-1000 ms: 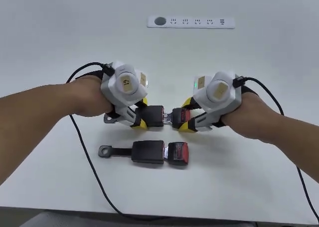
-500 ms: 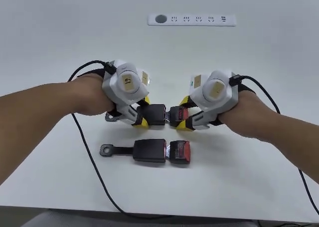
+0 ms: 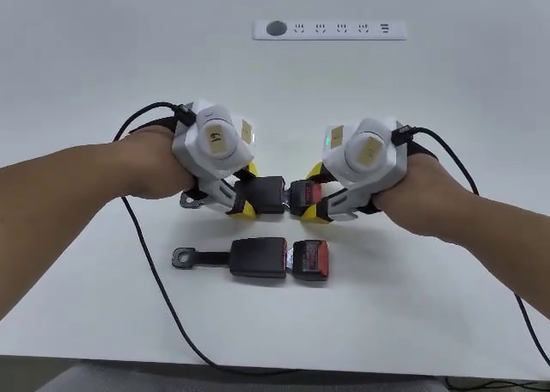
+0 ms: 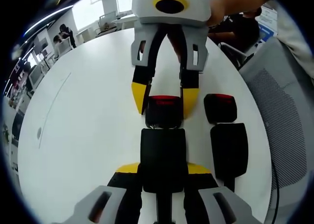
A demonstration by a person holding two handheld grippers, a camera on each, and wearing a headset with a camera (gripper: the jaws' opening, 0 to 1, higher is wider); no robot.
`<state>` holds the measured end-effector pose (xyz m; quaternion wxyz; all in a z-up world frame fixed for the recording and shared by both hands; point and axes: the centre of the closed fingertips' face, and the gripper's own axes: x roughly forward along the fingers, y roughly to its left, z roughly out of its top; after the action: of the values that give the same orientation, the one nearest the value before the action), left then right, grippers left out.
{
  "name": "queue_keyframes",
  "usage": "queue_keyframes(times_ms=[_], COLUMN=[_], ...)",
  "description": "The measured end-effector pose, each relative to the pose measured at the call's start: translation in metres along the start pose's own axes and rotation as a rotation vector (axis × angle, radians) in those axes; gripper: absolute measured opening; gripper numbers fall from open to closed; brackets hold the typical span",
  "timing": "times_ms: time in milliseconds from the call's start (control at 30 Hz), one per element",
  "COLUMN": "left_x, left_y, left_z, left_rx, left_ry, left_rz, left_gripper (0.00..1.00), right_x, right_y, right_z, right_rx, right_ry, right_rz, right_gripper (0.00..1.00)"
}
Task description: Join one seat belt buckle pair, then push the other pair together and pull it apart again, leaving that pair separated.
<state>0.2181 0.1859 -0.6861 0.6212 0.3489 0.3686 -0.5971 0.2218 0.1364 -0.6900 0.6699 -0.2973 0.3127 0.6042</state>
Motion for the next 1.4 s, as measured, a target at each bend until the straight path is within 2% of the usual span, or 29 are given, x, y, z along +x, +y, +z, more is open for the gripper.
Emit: queue_keyframes(times_ms=[400,467,600,1067,1233,1400], left_x=[-0.001,-0.001,-0.001,-0.001,0.0,0.0], left_y=[0.0,0.0,0.0,-0.001,0.0,0.001], left_z=[0.0,0.0,0.0,0.0,-0.001,-0.002], left_rx=[0.002,0.0,-0.005,-0.014,-0.018,-0.022], left_ry=[-0.003,-0.006,-0.006,-0.014,-0.01,-0.01], left_rz=[-0.001,-0.001,0.002,0.001,0.001,0.001], left_gripper=[0.32,0.32,0.32,0.33,0.33,0.33], right_x=[0.007,0.0,-0.001,-0.005,-0.009,-0.014], right_y=[-0.004,-0.001,0.001,-0.003,-0.004,-0.002], right_z=[-0.005,-0.001,0.0,-0.011,-0.019,-0.017], right_rx=[-0.001,-0.002,-0.003,0.01,0.006,0.01], right_ry=[0.008,0.01,0.011,0.031,0.023,0.014], right_rz=[0.001,0.0,-0.002,0.0,-0.002,-0.007], right_gripper=[0.3,0.3,0.31,0.31,0.32,0.32])
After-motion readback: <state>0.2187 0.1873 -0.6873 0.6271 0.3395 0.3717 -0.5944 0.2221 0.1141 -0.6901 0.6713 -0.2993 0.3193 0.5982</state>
